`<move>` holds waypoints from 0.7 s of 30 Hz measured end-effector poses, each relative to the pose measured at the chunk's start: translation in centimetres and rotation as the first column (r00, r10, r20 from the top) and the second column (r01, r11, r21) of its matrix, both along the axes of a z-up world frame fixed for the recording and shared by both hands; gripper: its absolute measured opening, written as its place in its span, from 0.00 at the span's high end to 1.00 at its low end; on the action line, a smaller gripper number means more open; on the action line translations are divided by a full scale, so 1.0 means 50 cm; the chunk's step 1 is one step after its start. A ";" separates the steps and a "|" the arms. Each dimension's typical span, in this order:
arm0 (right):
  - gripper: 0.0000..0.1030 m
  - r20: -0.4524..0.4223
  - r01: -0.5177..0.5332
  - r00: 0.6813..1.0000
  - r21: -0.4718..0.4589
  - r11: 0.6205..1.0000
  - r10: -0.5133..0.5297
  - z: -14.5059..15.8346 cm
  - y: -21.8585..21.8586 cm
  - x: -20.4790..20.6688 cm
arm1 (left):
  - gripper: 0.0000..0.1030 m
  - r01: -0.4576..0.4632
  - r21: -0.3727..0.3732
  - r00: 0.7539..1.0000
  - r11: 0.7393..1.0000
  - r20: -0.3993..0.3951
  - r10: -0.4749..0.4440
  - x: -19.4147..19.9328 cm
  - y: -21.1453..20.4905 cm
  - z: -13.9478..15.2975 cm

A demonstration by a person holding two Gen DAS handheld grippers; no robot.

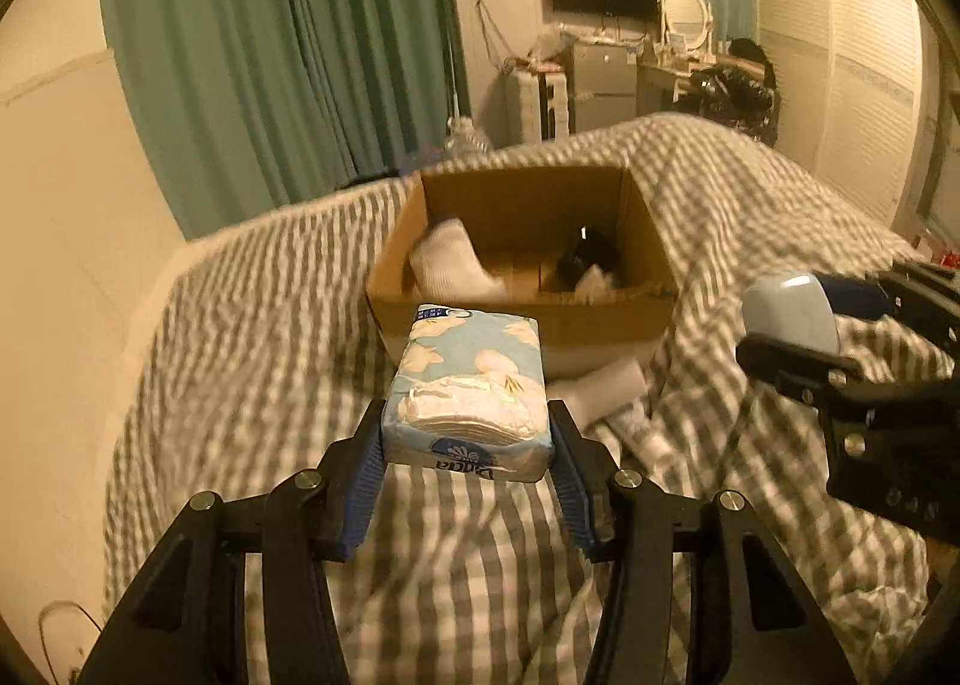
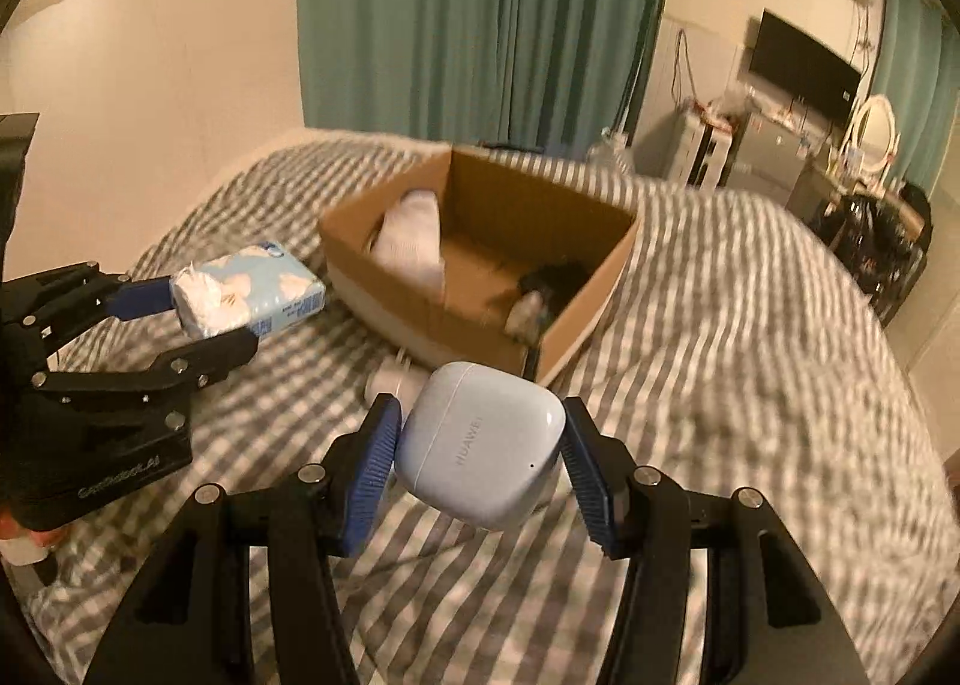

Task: Organize objects
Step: 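Carry tissue pack and earbud case into the box and release both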

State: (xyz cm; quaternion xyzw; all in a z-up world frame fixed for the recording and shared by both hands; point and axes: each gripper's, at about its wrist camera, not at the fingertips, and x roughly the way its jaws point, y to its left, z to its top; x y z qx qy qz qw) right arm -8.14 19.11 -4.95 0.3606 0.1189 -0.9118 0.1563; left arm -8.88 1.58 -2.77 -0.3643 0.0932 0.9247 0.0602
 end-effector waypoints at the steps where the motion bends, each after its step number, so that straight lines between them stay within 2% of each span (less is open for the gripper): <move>1: 0.48 -0.016 -0.001 1.000 0.005 1.000 0.001 0.014 -0.002 -0.006 | 0.49 0.002 -0.004 1.000 1.000 -0.015 -0.002 -0.007 0.000 0.014; 5: 0.48 -0.067 -0.019 0.998 0.006 1.000 0.019 0.066 -0.015 -0.047 | 0.49 -0.005 0.001 0.999 1.000 -0.050 0.005 -0.047 -0.002 0.057; 10: 0.48 -0.090 -0.027 0.996 0.036 0.999 0.030 0.089 -0.035 -0.124 | 0.49 -0.034 -0.001 0.996 0.999 -0.081 0.034 -0.124 -0.008 0.089; 16: 0.48 -0.053 -0.015 0.998 0.013 1.000 0.016 0.079 -0.045 -0.251 | 0.49 -0.051 -0.011 0.997 0.999 -0.063 0.050 -0.249 -0.003 0.080; 21: 0.48 -0.012 -0.003 1.000 0.001 1.000 0.003 0.043 -0.046 -0.347 | 0.49 -0.043 0.017 0.999 0.999 -0.010 0.043 -0.349 0.004 0.040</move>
